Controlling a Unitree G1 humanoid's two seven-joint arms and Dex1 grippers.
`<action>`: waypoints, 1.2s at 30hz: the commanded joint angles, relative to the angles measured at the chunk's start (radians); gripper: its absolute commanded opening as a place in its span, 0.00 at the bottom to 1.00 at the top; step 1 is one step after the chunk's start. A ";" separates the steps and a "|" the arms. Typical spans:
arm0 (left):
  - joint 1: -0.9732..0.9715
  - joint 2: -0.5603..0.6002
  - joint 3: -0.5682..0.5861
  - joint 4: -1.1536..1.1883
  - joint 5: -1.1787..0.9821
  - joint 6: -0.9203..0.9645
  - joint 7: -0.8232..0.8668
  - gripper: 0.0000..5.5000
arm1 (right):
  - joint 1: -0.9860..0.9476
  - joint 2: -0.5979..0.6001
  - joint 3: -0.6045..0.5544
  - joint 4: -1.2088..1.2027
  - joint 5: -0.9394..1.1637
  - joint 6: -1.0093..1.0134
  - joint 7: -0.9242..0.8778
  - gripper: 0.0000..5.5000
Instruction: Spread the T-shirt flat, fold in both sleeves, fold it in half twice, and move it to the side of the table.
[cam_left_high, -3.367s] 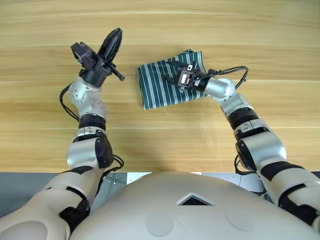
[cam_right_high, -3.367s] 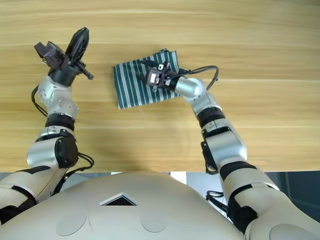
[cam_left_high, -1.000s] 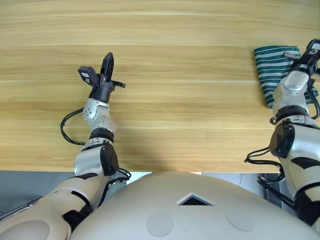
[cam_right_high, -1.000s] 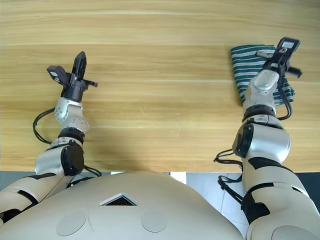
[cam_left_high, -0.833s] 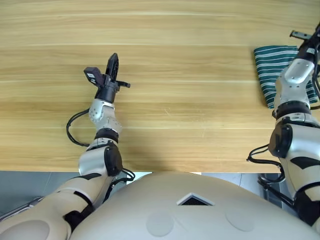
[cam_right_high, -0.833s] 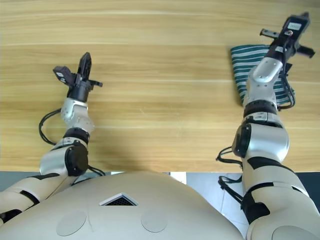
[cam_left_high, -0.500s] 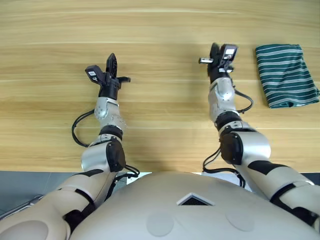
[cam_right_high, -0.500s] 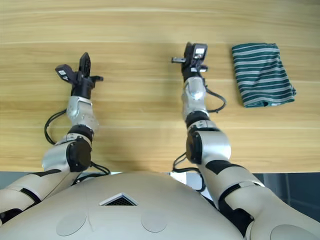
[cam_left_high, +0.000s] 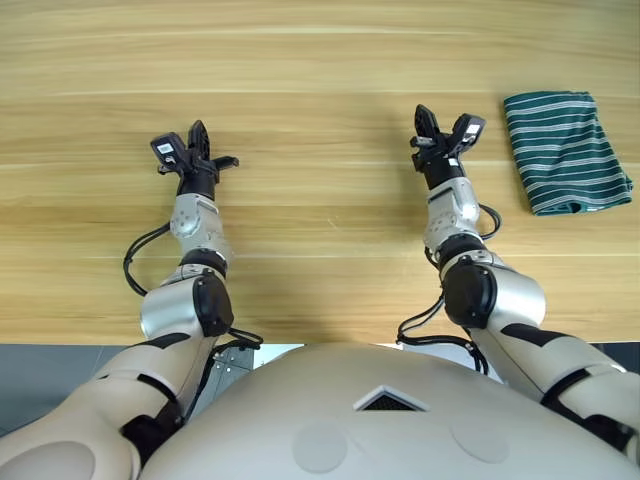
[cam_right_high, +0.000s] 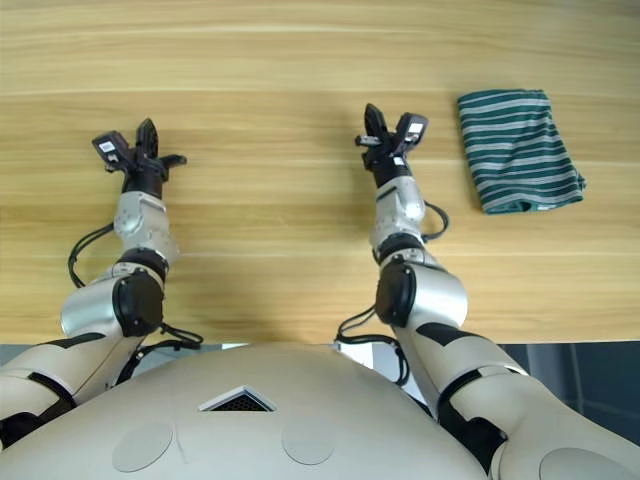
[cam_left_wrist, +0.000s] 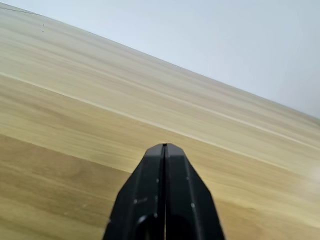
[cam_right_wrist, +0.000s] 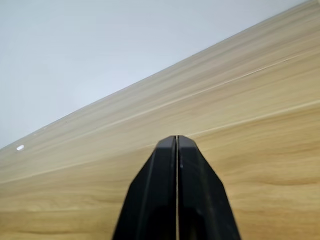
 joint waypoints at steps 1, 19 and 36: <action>0.022 0.077 -0.127 0.016 0.190 -0.048 0.160 0.00 | 0.036 -0.087 0.213 -0.011 -0.295 -0.132 -0.240 0.00; -0.040 0.131 -0.274 -0.083 0.355 -0.211 0.264 0.00 | 0.022 -0.325 0.504 -0.168 -0.692 -0.239 -0.734 0.00; -0.043 0.165 -0.298 -0.061 0.389 -0.207 0.354 0.00 | -0.027 -0.331 0.587 -0.110 -0.749 -0.173 -0.853 0.00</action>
